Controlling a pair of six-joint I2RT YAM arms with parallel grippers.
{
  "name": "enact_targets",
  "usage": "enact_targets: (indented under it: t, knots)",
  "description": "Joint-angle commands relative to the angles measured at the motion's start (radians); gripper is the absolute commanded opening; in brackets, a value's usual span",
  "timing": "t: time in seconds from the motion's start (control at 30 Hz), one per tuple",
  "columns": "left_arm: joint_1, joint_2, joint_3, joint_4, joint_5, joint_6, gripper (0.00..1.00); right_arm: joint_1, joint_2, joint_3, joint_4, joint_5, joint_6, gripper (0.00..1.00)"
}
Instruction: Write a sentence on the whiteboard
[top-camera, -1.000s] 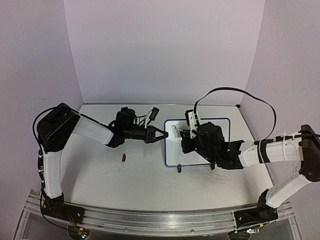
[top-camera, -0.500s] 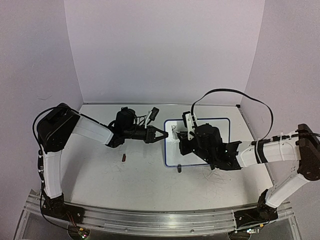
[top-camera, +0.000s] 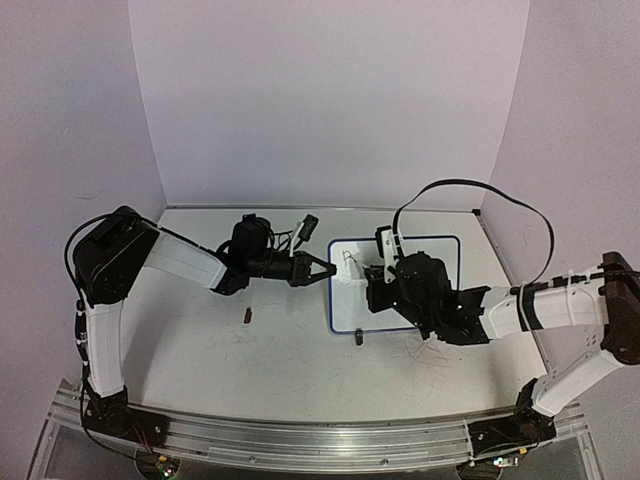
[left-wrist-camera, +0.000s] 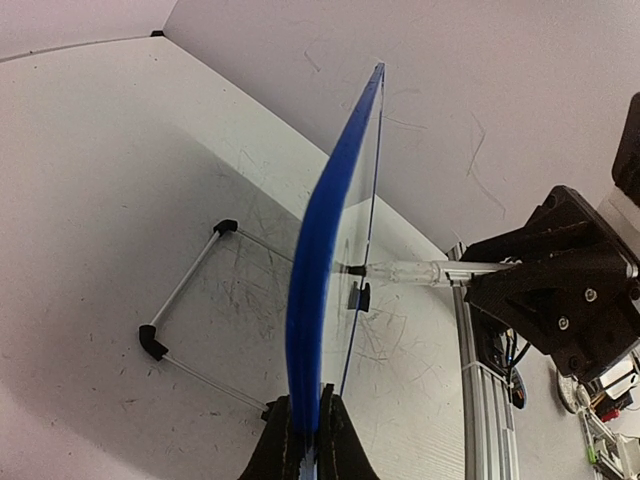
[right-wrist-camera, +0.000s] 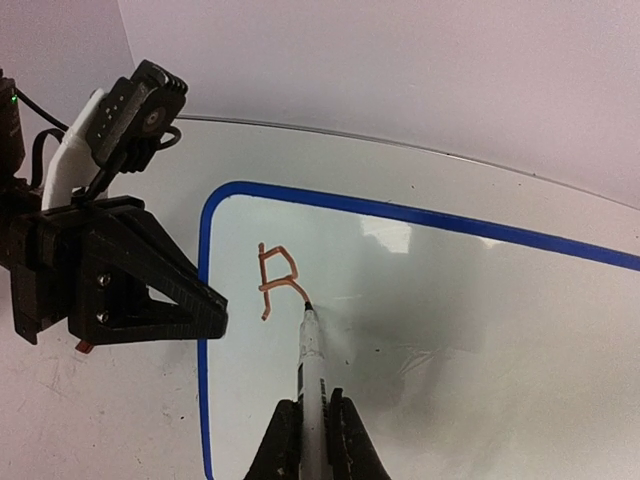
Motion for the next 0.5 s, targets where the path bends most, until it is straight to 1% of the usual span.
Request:
enact_targets:
  t: [0.0, 0.23, 0.47]
  knots:
    - [-0.004, -0.011, 0.003, -0.11, -0.07, 0.023, 0.0, 0.007, -0.015, -0.013, -0.018, 0.009, 0.019, 0.0]
    - [-0.004, -0.013, 0.006, -0.114, -0.068, 0.023, 0.0, 0.022, 0.044, 0.024, 0.013, -0.015, 0.017, 0.0]
    - [-0.004, -0.015, 0.004, -0.117, -0.071, 0.026, 0.0, 0.022, 0.076, 0.075, 0.04, 0.003, -0.002, 0.0]
